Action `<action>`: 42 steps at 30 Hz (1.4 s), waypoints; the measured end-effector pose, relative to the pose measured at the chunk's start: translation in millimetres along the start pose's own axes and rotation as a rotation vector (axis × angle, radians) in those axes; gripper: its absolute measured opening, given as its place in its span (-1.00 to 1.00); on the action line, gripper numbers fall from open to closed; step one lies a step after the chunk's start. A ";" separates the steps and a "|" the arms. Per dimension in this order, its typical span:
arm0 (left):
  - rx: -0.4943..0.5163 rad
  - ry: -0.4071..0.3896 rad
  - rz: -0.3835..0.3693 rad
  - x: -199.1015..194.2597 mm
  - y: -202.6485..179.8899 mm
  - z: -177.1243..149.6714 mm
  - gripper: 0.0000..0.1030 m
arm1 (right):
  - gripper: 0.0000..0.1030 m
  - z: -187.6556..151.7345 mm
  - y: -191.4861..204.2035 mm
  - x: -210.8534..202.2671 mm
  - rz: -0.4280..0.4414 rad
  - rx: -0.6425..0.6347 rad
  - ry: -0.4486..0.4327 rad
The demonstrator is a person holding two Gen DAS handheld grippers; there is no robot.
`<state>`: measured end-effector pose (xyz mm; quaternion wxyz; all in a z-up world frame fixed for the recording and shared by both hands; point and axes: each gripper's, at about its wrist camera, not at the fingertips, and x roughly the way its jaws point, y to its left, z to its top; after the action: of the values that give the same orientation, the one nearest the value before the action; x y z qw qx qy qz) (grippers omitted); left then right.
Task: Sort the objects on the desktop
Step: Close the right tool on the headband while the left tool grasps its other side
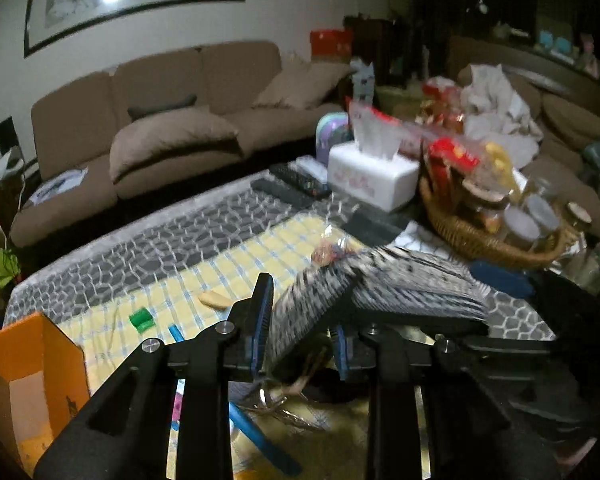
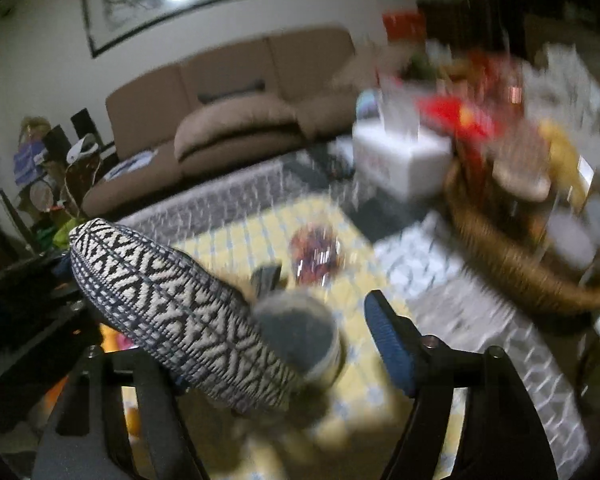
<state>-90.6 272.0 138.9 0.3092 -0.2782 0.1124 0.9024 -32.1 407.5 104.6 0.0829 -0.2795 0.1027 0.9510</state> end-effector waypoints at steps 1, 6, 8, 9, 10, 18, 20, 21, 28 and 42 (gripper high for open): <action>0.007 -0.015 -0.012 -6.6 0.3 1.3 -0.52 | 0.55 0.1 5.0 -5.0 -0.019 -0.033 -0.044; 0.054 -0.053 -0.003 -26.4 -1.9 10.3 -0.52 | 0.56 -1.4 33.8 -17.1 -0.051 -0.194 -0.143; 0.040 -0.049 -0.006 -29.2 4.0 14.0 -0.52 | 0.53 -1.4 38.3 -16.2 -0.041 -0.202 -0.139; 0.031 -0.046 -0.002 -30.2 7.6 15.2 -0.52 | 0.45 -1.3 39.2 -12.9 -0.034 -0.196 -0.119; 0.016 -0.040 -0.001 -29.8 11.9 16.1 -0.52 | 0.16 -1.8 38.2 -9.8 -0.022 -0.184 -0.094; -0.034 0.083 0.006 5.9 29.8 -5.0 -0.33 | -0.13 -10.6 -9.5 28.5 0.115 0.122 0.195; -0.029 0.113 0.000 19.5 24.3 -9.5 -0.33 | 0.01 -8.7 -23.2 25.5 0.110 0.184 0.201; -0.022 0.126 -0.006 25.9 19.9 -10.9 -0.31 | 0.13 -7.7 -32.3 21.9 0.101 0.220 0.195; 0.115 0.261 -0.017 86.3 -19.6 -12.6 -0.22 | 0.33 -19.0 -77.1 31.7 0.010 0.343 0.283; 0.144 0.391 -0.105 113.3 -25.5 -24.3 -0.22 | 0.37 -49.9 -119.3 62.0 0.078 0.563 0.428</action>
<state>-138.4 339.0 53.5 0.3473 -0.4304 0.2198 0.8037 -32.2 516.7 11.8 0.0970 -0.4343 0.3866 0.8078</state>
